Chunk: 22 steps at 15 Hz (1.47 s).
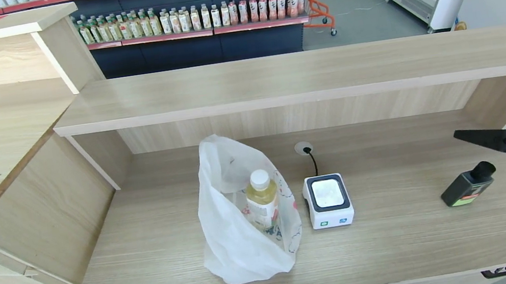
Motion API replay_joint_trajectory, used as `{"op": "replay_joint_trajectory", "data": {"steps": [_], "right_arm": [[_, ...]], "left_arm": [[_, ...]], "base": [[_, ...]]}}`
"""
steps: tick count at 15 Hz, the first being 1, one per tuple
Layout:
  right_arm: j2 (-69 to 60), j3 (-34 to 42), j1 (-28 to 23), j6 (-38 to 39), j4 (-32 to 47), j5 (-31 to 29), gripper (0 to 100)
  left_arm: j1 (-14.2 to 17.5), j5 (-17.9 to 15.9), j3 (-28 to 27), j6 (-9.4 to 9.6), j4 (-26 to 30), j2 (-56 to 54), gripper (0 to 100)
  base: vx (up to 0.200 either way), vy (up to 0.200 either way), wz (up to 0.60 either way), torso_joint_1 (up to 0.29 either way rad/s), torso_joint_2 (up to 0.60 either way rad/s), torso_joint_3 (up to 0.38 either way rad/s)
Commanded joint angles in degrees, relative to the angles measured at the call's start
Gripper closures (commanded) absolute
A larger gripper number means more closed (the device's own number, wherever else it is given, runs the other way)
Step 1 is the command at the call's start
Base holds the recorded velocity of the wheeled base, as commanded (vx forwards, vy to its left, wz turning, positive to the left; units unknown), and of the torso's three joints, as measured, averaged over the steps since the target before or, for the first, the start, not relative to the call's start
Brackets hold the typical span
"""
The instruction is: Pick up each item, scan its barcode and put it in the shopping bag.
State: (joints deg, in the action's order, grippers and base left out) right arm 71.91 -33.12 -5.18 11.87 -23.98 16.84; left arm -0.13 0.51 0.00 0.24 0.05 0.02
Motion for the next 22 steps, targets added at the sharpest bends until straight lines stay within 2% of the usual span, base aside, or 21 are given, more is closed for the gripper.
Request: {"op": "replay_joint_trajectory", "data": {"steps": [1,6,11,13,15,19,22], "right_arm": [[-0.81,-0.19,-2.38,-0.01,2.01,-0.22,0],[0.25,-1.51,-3.17,-1.94,6.49,-0.22,0],[3.94,-1.42,-4.75,-14.51,8.86,-0.31,0],[4.2,-1.42,-6.07,-21.81,13.34,-0.49,0],[4.55,-1.42,-6.33,-27.52,18.0,-4.97,0],[13.61,-4.06,-6.07,-41.4,21.78,-6.46,0],[23.36,-9.33,-2.03,-43.34,21.43,-5.94,0]], "left_arm": [[0.05,0.1,0.0,-0.07,-0.05,-0.02,0],[0.13,0.1,0.0,-0.16,-0.05,-0.02,0],[0.05,0.1,0.0,-0.07,-0.05,-0.02,0],[0.13,0.02,0.0,0.02,-0.05,-0.02,0],[0.05,0.1,0.0,0.02,-0.05,-0.02,0],[0.05,0.02,0.0,0.02,-0.05,-0.02,0],[0.13,0.02,0.0,0.02,-0.05,-0.02,0]], "base": [[0.0,-0.2,0.0,0.007,0.01,0.002],[0.0,-0.2,0.0,0.0,0.01,0.003],[0.0,-0.2,0.0,0.001,0.0,0.004],[0.0,-0.2,0.0,0.002,0.0,0.005],[0.0,-0.2,0.0,0.002,0.0,0.007],[0.0,0.0,0.0,0.0,0.0,0.0],[0.0,0.0,0.0,0.0,0.0,0.0]]}}
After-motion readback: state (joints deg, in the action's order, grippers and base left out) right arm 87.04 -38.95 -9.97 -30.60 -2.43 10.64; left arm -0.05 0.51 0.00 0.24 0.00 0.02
